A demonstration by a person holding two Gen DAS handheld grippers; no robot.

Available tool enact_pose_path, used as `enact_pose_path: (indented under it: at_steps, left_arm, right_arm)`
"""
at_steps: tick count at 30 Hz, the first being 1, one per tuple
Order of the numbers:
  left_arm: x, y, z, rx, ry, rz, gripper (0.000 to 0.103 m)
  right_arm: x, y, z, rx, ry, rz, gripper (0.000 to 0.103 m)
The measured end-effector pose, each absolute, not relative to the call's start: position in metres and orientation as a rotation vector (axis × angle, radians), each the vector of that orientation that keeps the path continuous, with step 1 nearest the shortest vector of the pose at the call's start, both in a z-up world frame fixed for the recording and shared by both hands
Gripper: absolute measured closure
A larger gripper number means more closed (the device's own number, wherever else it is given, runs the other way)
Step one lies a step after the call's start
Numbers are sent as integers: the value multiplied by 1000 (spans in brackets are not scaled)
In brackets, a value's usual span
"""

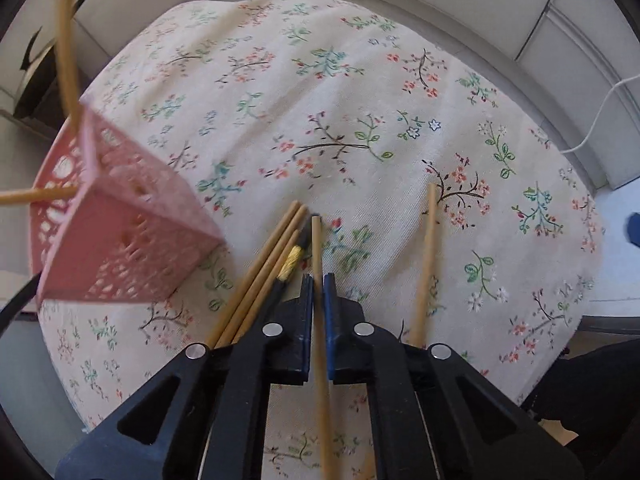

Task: Organize utensils
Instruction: 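Lower both tools to the pile and close each on a chopstick, then lift the held chopsticks with both tools toward the pink holder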

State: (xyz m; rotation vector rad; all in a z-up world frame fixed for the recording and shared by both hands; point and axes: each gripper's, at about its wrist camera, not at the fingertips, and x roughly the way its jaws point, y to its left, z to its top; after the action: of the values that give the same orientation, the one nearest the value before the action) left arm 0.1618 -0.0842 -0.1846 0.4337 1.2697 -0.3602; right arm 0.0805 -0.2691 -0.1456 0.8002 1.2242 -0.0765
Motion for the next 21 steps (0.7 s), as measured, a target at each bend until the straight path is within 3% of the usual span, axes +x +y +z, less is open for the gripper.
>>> enact_pose_path:
  at_steps: [9, 12, 13, 15, 17, 18, 21]
  left_arm:
    - [100, -45, -103, 400, 1115, -372, 98]
    - [88, -42, -81, 381, 1059, -368, 98]
    - [87, -44, -80, 370, 1049, -368, 98]
    - [81, -32, -69, 354, 1025, -369, 98]
    - [80, -30, -62, 337, 1002, -370, 98]
    - [77, -27, -57, 328, 990, -370, 98]
    - [77, -26, -54, 297, 962, -365, 98]
  right_arm:
    - [113, -229, -186, 728, 1350, -128, 9]
    - [118, -208, -204, 666, 1446, -107, 28]
    - [116, -202, -212, 667, 1478, -100, 40]
    - [115, -192, -209, 590, 1438, -115, 53]
    - [115, -190, -211, 574, 1423, -108, 91]
    - [114, -193, -215, 609, 1435, -94, 96]
    - [107, -205, -212, 688, 1388, -79, 97]
